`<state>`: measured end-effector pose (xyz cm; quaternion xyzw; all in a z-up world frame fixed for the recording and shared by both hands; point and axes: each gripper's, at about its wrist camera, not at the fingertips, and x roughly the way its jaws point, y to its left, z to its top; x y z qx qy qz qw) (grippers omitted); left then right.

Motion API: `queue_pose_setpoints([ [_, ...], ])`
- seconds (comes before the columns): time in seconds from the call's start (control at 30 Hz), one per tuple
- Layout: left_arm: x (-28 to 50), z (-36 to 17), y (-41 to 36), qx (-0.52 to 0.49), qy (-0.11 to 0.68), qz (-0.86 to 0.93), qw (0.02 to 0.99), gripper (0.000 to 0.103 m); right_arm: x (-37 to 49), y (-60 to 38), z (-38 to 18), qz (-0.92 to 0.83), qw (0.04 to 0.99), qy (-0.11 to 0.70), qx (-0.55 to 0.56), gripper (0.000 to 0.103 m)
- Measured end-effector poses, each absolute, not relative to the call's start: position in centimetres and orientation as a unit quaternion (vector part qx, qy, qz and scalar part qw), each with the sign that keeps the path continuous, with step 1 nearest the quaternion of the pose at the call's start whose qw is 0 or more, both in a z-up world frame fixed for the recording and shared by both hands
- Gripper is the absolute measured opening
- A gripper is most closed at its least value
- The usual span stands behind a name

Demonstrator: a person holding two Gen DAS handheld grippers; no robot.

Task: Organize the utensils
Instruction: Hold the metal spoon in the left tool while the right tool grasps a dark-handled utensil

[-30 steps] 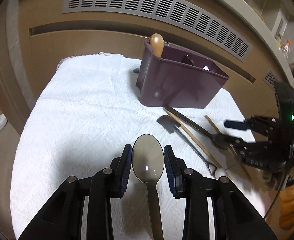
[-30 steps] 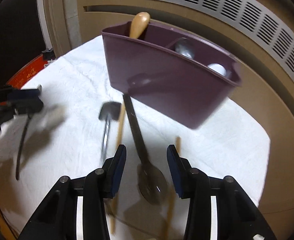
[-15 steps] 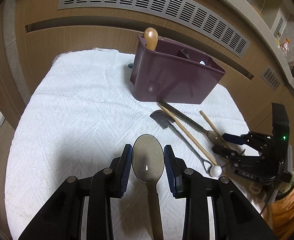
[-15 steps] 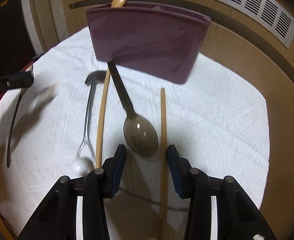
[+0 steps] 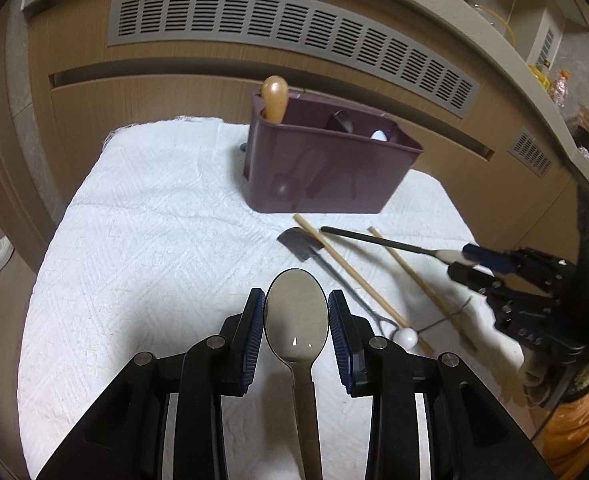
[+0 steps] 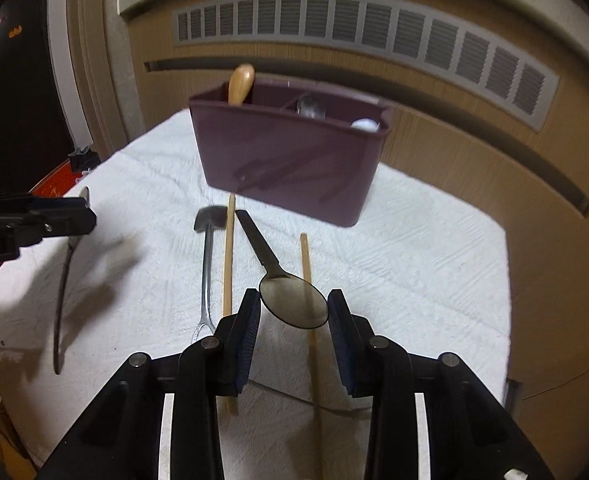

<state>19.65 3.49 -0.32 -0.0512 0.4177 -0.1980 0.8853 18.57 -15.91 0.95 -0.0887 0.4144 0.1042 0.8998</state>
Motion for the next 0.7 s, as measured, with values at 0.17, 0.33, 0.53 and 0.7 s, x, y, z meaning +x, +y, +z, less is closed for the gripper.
queue_pose_setpoints([
  [0.17,18.1,0.6,2.8,-0.047,0.403,-0.205,0.891,0.033,16.8,-15.9,4.3,0.101,0.918,0.372,-0.090,0.031],
  [0.33,17.9,1.1,2.6,-0.041,0.397,-0.211,0.892,0.033,17.1,-15.8,6.4,0.109,0.926,0.355,-0.065,0.028],
  [0.53,19.1,0.2,3.0,-0.050,0.409,-0.208,0.887,0.033,19.4,-15.3,5.5,0.117,0.923,0.363,-0.041,0.027],
  [0.7,20.5,-0.7,3.6,-0.060,0.422,-0.204,0.882,0.033,22.4,-15.3,3.8,0.104,0.921,0.374,-0.001,0.027],
])
